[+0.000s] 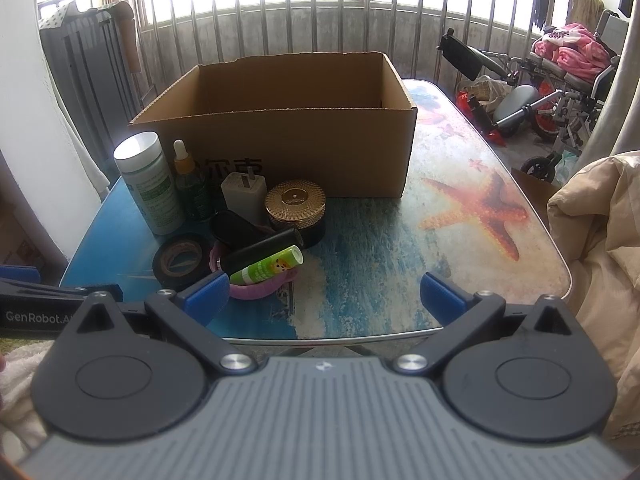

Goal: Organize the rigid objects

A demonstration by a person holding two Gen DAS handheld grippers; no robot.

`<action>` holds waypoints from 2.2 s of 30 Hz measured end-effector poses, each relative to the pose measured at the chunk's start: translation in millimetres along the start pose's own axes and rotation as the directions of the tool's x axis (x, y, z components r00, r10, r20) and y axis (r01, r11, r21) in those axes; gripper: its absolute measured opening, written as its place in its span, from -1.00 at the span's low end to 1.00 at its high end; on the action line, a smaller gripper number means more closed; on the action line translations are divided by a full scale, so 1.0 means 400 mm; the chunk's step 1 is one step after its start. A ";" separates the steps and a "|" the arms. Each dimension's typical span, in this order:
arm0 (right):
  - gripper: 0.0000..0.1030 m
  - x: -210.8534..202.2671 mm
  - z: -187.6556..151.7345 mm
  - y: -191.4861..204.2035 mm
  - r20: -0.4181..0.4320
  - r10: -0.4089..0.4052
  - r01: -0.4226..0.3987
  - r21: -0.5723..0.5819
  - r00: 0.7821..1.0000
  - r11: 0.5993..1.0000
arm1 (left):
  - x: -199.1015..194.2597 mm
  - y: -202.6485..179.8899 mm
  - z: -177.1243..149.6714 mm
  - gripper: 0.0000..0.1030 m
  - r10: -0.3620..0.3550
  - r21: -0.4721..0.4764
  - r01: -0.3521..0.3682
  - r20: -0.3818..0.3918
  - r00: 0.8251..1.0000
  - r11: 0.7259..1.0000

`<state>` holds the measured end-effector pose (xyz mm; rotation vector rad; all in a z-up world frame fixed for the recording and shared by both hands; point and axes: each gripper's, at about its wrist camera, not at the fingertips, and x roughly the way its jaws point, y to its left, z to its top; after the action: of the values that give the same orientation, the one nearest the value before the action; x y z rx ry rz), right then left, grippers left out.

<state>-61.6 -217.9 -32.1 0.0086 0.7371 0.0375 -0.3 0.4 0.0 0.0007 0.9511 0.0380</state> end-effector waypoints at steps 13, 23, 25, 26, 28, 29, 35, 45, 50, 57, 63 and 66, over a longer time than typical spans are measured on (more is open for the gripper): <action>0.98 -0.002 -0.002 0.003 -0.002 0.004 -0.004 -0.001 1.000 1.000 | -0.002 0.001 0.000 0.99 0.002 0.001 -0.002 0.001 1.000 1.000; 0.98 -0.006 -0.003 0.003 -0.002 0.006 -0.006 0.002 1.000 1.000 | -0.004 0.003 0.001 0.99 0.002 0.001 -0.002 0.002 1.000 1.000; 0.98 -0.006 -0.003 0.003 -0.002 0.007 -0.007 0.002 1.000 1.000 | -0.004 0.003 0.001 0.99 0.002 0.000 -0.002 0.002 1.000 1.000; 0.98 -0.006 -0.003 0.003 -0.002 0.007 -0.007 0.002 1.000 1.000 | -0.004 0.003 0.001 0.99 0.002 0.000 -0.002 0.002 1.000 1.000; 0.98 -0.006 -0.003 0.003 -0.002 0.006 -0.006 0.002 1.000 1.000 | -0.004 0.002 0.001 0.99 0.003 0.000 -0.003 0.002 1.000 1.000; 0.98 -0.005 -0.003 0.003 -0.002 0.007 -0.007 0.002 1.000 1.000 | -0.004 0.002 0.001 0.99 0.003 0.000 -0.003 0.002 1.000 1.000; 0.98 -0.005 -0.004 0.001 -0.004 0.008 -0.008 0.004 1.000 1.000 | -0.004 0.004 0.000 0.99 0.003 0.000 -0.003 0.000 1.000 1.000; 0.98 -0.004 -0.008 -0.003 -0.007 0.008 -0.007 0.009 1.000 1.000 | -0.003 0.004 -0.004 0.99 0.006 -0.002 -0.006 -0.005 1.000 1.000; 0.98 -0.003 -0.006 -0.002 -0.007 0.008 -0.008 0.009 1.000 1.000 | -0.004 0.005 -0.004 0.99 0.006 -0.002 -0.006 -0.006 1.000 1.000; 0.98 -0.004 -0.002 -0.015 0.027 0.033 -0.033 0.016 0.999 0.999 | -0.005 0.003 -0.009 0.99 -0.008 -0.002 0.008 0.014 1.000 1.000; 0.98 -0.015 0.004 -0.074 0.149 0.134 -0.139 0.023 0.980 0.990 | -0.013 -0.003 -0.005 0.99 -0.125 0.017 0.124 0.095 0.988 0.992; 0.98 -0.008 0.010 -0.114 0.167 0.209 -0.223 0.073 0.964 0.972 | -0.013 -0.016 -0.002 0.99 -0.201 0.046 0.197 0.137 0.970 0.979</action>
<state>-59.9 -263.5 -28.1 0.1776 0.5761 0.2100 -3.8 -6.3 3.5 -0.0620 0.8064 -0.1611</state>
